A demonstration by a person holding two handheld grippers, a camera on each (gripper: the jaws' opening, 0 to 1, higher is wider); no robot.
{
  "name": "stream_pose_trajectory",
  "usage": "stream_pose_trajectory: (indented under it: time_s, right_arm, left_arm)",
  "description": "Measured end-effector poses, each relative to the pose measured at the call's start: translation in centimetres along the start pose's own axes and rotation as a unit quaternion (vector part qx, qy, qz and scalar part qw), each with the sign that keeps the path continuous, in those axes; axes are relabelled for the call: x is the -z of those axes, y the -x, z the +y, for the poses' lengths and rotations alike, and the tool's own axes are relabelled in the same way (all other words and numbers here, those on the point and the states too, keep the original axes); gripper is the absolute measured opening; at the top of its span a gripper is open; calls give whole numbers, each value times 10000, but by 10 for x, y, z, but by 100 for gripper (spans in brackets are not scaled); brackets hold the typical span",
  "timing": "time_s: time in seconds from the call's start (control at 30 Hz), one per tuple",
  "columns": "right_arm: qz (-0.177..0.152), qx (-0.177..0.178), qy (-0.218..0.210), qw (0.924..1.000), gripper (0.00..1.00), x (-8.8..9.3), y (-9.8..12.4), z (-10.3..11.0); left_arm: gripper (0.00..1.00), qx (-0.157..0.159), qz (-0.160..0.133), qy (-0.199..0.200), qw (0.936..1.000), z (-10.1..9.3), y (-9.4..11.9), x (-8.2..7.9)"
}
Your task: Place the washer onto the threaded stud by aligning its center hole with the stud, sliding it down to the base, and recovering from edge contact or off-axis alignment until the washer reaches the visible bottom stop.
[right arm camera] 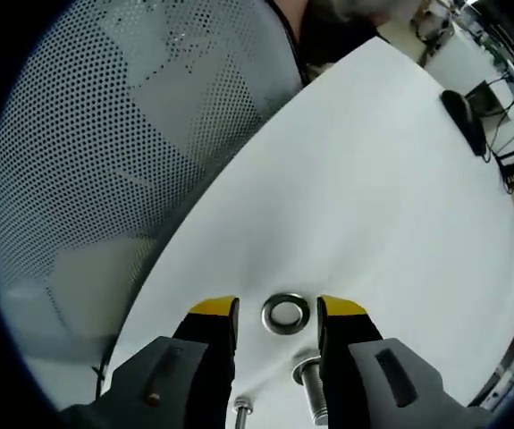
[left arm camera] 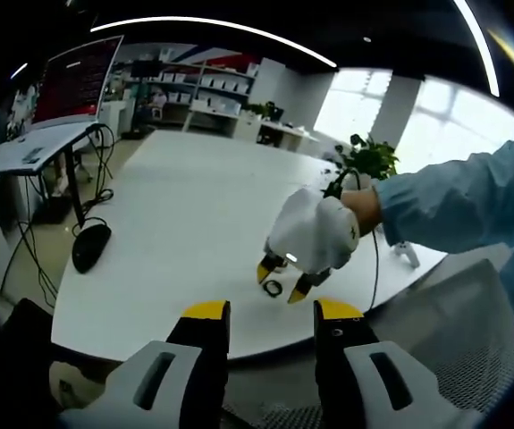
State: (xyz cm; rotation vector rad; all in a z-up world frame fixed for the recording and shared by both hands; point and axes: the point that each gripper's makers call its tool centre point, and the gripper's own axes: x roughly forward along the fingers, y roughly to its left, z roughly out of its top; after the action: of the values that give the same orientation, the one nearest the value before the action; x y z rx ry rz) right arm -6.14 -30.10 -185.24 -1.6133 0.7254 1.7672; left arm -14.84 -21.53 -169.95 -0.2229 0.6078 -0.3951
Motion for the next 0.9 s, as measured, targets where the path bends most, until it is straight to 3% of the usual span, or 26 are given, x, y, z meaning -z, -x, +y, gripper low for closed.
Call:
stream_pose_trajectory:
  time_s: [0.2,0.3,0.47,0.53,0.9]
  right_arm:
    - [49,-93,-183,9998,36,11,-6,-4]
    - [-39,-66,-286,9996,35,7,-5,-6]
    - [-18,-76,-115,9999,33,8,-5,-4]
    - [-13,-52,-126,9999,25,9,-5,-5]
    - [-169,15,-545,9984,23,7,0,-7]
  left_arm:
    - [36,19,-29,15,10000,0,0,-1]
    - [36,22,-31,14,10000,-1,0,-1]
    - [36,35,-34,13,10000,-1,0,-1]
    - [36,38,-38,12,10000,-1,0,-1]
    - [36,51,-47,10,10000,-1,0,-1]
